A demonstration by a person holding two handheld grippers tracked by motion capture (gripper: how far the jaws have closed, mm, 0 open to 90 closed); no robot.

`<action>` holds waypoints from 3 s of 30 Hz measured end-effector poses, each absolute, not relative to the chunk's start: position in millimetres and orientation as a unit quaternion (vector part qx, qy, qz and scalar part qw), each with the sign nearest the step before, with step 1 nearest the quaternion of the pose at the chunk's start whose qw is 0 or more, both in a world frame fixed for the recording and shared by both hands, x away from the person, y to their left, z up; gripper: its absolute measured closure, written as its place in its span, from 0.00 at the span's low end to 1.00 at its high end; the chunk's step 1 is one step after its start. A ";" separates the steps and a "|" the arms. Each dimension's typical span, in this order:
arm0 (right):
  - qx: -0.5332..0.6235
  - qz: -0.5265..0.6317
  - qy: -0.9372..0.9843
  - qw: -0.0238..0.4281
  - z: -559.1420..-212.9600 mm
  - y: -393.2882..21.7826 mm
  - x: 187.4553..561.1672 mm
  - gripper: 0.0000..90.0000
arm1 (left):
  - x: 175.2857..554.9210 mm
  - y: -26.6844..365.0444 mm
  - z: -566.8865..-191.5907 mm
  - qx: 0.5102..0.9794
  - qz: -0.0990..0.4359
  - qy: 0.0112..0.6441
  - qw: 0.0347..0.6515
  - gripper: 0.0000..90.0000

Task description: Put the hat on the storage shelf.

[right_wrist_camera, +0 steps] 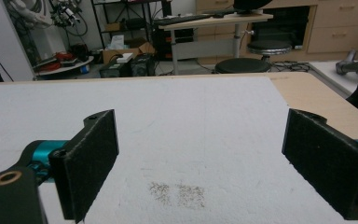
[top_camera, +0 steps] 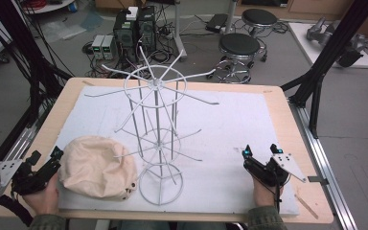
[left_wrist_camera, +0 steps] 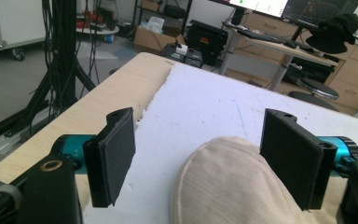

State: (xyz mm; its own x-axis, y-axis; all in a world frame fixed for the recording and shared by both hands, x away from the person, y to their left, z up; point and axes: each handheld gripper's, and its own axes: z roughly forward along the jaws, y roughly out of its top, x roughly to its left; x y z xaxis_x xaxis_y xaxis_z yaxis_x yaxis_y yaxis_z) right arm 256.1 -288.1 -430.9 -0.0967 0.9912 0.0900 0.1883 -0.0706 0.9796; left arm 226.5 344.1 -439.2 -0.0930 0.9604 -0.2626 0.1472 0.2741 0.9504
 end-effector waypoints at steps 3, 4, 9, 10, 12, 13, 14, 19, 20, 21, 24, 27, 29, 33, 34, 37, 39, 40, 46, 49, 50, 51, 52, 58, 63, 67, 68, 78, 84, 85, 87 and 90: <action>0.537 0.497 0.548 0.404 -431.0 -288.1 256.2 0.11 | 226.3 341.7 -437.9 0.453 0.404 0.620 0.498 0.30; 0.538 0.498 0.548 0.403 -431.0 -288.0 256.1 0.11 | 226.2 338.9 -436.6 0.461 0.404 0.620 0.490 0.30; 0.536 0.497 0.550 0.404 -431.1 -288.4 256.7 0.11 | 226.8 334.7 -435.7 0.473 0.399 0.625 0.476 0.29; 0.536 0.498 0.550 0.403 -431.1 -288.2 256.8 0.11 | 227.8 333.6 -436.3 0.478 0.387 0.629 0.475 0.29; 0.536 0.498 0.550 0.403 -431.2 -288.0 256.8 0.11 | 229.2 333.5 -437.1 0.481 0.372 0.637 0.474 0.29; 0.537 0.498 0.550 0.402 -431.2 -287.8 256.7 0.11 | 229.6 333.2 -437.1 0.483 0.367 0.641 0.471 0.29; 0.536 0.498 0.551 0.403 -431.2 -287.9 256.7 0.11 | 229.6 333.2 -437.1 0.483 0.367 0.641 0.471 0.29; 0.538 0.498 0.551 0.399 -431.2 -287.3 256.7 0.11 | 229.8 330.4 -436.7 0.495 0.354 0.652 0.453 0.29; 0.537 0.498 0.551 0.399 -431.3 -287.4 256.8 0.11 | 230.2 329.4 -436.8 0.498 0.349 0.656 0.448 0.29; 0.537 0.498 0.551 0.399 -431.3 -287.4 256.8 0.11 | 230.2 329.4 -436.8 0.498 0.349 0.656 0.448 0.29; 0.538 0.498 0.551 0.399 -431.2 -287.3 256.7 0.11 | 230.8 327.2 -437.3 0.505 0.341 0.661 0.438 0.29; 0.538 0.498 0.551 0.399 -431.3 -287.2 256.7 0.11 | 231.0 325.2 -437.6 0.510 0.333 0.666 0.430 0.29; 0.537 0.497 0.552 0.400 -431.5 -287.2 256.9 0.11 | 230.8 322.1 -437.4 0.514 0.332 0.670 0.420 0.29; 0.537 0.497 0.552 0.400 -431.4 -287.2 256.9 0.11 | 230.3 316.8 -435.1 0.521 0.331 0.676 0.403 0.29; 0.536 0.497 0.553 0.401 -431.4 -287.4 257.1 0.11 | 230.6 315.3 -435.1 0.523 0.327 0.678 0.399 0.29; 0.536 0.497 0.553 0.401 -431.4 -287.4 257.1 0.11 | 231.2 311.5 -435.0 0.531 0.323 0.681 0.387 0.29; 0.537 0.497 0.552 0.400 -431.4 -287.3 256.9 0.11 | 231.1 307.9 -434.9 0.539 0.317 0.684 0.376 0.29; 0.537 0.497 0.552 0.400 -431.4 -287.3 256.9 0.11 | 230.7 306.5 -434.8 0.540 0.316 0.685 0.373 0.29; 0.537 0.499 0.550 0.400 -431.4 -287.6 257.5 0.11 | 218.9 303.1 -436.0 0.540 0.319 0.692 0.357 0.29; 0.536 0.498 0.552 0.400 -431.1 -287.6 257.5 0.11 | 221.8 304.4 -438.7 0.545 0.312 0.694 0.351 0.29; 0.538 0.499 0.552 0.397 -430.9 -287.2 257.2 0.11 | 221.8 304.4 -438.7 0.545 0.312 0.694 0.351 0.29; 0.538 0.499 0.552 0.397 -430.9 -287.2 257.2 0.11 | 223.0 304.2 -439.8 0.546 0.309 0.695 0.351 0.29; 0.536 0.499 0.551 0.399 -430.9 -287.2 257.4 0.11 | 226.3 302.6 -441.2 0.553 0.301 0.696 0.345 0.29; 0.535 0.496 0.555 0.399 -431.6 -287.0 259.1 0.11 | 234.2 300.8 -443.8 0.563 0.290 0.702 0.325 0.29; 0.536 0.495 0.556 0.398 -431.9 -286.0 259.5 0.11 | 243.2 298.6 -444.9 0.578 0.279 0.707 0.298 0.30; 0.533 0.494 0.559 0.400 -431.9 -285.1 259.5 0.11 | 256.0 298.9 -440.6 0.607 0.270 0.699 0.264 0.31; 0.533 0.494 0.560 0.399 -431.9 -284.7 259.3 0.11 | 256.0 298.9 -440.6 0.607 0.270 0.699 0.264 0.33; 0.531 0.492 0.562 0.401 -432.1 -283.6 260.0 0.11 | 255.9 306.1 -437.6 0.614 0.285 0.687 0.263 0.59; 0.533 0.492 0.561 0.399 -431.9 -284.6 259.7 0.11 | 253.5 313.9 -429.4 0.618 0.303 0.671 0.277 0.78; 0.533 0.492 0.561 0.399 -431.9 -284.6 259.7 0.11 | 251.4 320.1 -428.7 0.608 0.295 0.674 0.298 0.78; 0.531 0.492 0.562 0.400 -432.2 -285.0 260.7 0.11 | 248.0 332.5 -429.2 0.582 0.265 0.687 0.344 0.87; 0.531 0.491 0.563 0.401 -432.5 -284.6 261.2 0.11 | 245.5 343.3 -432.8 0.562 0.240 0.692 0.383 0.89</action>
